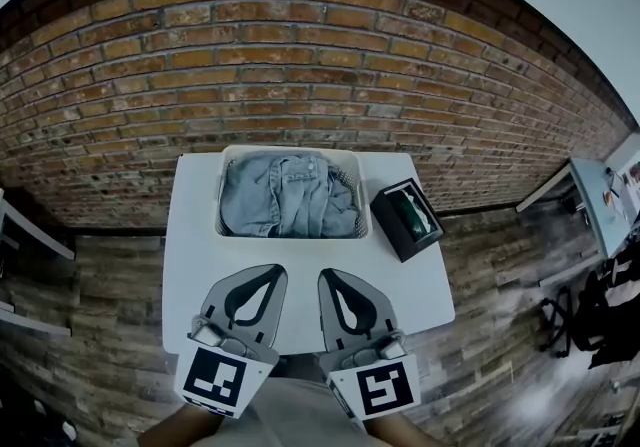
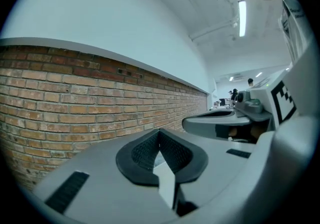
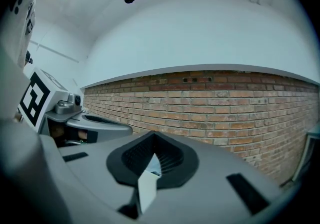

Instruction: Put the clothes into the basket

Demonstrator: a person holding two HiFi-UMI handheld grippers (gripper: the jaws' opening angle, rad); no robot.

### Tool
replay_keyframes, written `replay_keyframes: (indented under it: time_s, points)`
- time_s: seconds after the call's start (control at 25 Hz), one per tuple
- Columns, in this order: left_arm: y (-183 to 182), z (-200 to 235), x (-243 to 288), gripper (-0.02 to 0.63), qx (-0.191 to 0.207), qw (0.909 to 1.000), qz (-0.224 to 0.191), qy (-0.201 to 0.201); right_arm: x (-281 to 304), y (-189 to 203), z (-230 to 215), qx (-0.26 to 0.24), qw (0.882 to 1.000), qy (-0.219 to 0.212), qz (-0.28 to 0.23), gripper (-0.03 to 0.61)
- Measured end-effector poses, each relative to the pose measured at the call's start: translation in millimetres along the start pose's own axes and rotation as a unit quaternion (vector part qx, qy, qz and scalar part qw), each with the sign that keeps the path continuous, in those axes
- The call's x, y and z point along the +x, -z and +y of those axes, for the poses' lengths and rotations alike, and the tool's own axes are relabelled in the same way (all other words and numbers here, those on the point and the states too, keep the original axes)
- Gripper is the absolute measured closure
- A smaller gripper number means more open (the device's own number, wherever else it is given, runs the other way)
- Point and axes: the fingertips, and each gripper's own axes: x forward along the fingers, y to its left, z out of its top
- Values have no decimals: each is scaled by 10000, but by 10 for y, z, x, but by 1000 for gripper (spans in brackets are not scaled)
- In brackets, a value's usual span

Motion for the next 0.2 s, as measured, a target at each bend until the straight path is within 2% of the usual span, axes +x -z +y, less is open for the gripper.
replay_keyframes:
  time_s: [0.2]
  points:
    - [44, -34, 55, 606, -24, 10000, 32, 70, -4, 32, -51, 17, 10000, 46, 44, 572]
